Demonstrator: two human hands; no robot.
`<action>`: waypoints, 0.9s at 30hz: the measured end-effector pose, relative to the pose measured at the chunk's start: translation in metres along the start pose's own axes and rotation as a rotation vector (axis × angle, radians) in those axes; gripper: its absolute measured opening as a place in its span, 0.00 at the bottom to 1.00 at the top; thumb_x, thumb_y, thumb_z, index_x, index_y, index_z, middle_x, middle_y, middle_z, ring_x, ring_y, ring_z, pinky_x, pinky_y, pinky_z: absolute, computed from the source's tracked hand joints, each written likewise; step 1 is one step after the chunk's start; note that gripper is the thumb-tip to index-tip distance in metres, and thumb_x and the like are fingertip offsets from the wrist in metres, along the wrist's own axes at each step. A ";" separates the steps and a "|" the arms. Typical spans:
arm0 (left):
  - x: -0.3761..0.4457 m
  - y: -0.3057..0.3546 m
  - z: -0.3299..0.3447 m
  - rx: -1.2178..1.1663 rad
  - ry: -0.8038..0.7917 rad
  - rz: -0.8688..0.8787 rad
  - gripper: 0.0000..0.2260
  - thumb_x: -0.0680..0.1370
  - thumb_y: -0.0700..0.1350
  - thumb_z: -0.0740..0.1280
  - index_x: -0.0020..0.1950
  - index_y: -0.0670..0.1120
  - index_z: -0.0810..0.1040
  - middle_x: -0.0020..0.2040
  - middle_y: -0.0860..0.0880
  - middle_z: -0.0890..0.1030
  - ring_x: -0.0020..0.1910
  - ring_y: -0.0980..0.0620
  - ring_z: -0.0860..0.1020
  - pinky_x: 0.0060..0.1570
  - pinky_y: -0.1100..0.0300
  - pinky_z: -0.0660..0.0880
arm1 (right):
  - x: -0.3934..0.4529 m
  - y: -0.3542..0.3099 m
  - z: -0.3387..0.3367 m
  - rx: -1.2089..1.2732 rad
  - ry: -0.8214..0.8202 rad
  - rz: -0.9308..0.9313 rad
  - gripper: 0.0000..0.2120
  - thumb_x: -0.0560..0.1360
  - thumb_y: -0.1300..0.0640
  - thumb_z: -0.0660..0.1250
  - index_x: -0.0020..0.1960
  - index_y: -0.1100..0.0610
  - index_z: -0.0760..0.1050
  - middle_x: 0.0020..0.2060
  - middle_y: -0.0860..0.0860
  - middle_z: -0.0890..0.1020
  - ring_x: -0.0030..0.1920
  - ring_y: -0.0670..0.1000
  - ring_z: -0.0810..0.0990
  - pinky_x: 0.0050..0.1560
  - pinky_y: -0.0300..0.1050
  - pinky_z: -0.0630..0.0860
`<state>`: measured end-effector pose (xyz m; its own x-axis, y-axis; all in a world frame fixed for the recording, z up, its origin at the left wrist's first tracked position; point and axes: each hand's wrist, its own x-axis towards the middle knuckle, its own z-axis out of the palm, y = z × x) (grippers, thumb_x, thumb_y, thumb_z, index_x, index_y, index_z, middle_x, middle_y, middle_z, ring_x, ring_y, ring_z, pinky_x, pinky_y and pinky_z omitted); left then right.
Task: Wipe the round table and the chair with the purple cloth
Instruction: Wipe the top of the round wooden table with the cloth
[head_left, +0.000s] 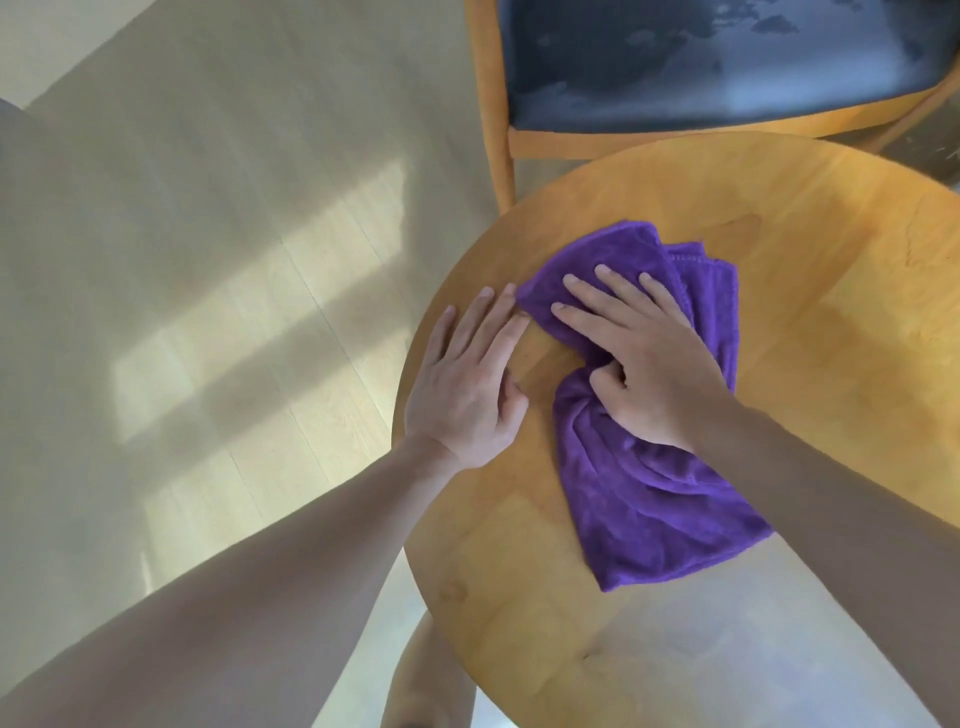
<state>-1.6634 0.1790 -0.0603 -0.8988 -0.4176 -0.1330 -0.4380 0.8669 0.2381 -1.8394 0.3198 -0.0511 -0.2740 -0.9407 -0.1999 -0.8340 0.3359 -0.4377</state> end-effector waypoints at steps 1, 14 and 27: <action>0.000 0.000 0.000 0.004 0.002 0.000 0.29 0.77 0.46 0.61 0.79 0.47 0.65 0.83 0.49 0.60 0.83 0.49 0.55 0.81 0.45 0.54 | 0.001 0.007 -0.004 -0.005 0.007 0.011 0.36 0.69 0.53 0.51 0.77 0.49 0.67 0.80 0.45 0.61 0.81 0.50 0.53 0.81 0.56 0.47; 0.001 -0.002 -0.003 0.072 -0.026 -0.084 0.33 0.76 0.51 0.59 0.82 0.51 0.61 0.84 0.49 0.56 0.84 0.44 0.51 0.80 0.38 0.51 | 0.082 0.004 -0.024 -0.088 0.062 0.278 0.37 0.76 0.54 0.57 0.83 0.49 0.49 0.83 0.48 0.47 0.82 0.54 0.42 0.80 0.60 0.40; 0.002 -0.002 -0.003 0.080 -0.061 -0.185 0.34 0.76 0.55 0.56 0.83 0.52 0.56 0.85 0.44 0.53 0.83 0.41 0.50 0.80 0.40 0.52 | 0.015 0.026 -0.024 0.031 -0.027 0.048 0.41 0.65 0.58 0.58 0.79 0.46 0.62 0.81 0.41 0.57 0.82 0.46 0.47 0.81 0.53 0.42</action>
<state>-1.6643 0.1751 -0.0580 -0.7992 -0.5568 -0.2263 -0.5910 0.7966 0.1273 -1.8769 0.3133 -0.0447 -0.3004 -0.9220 -0.2444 -0.8047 0.3826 -0.4539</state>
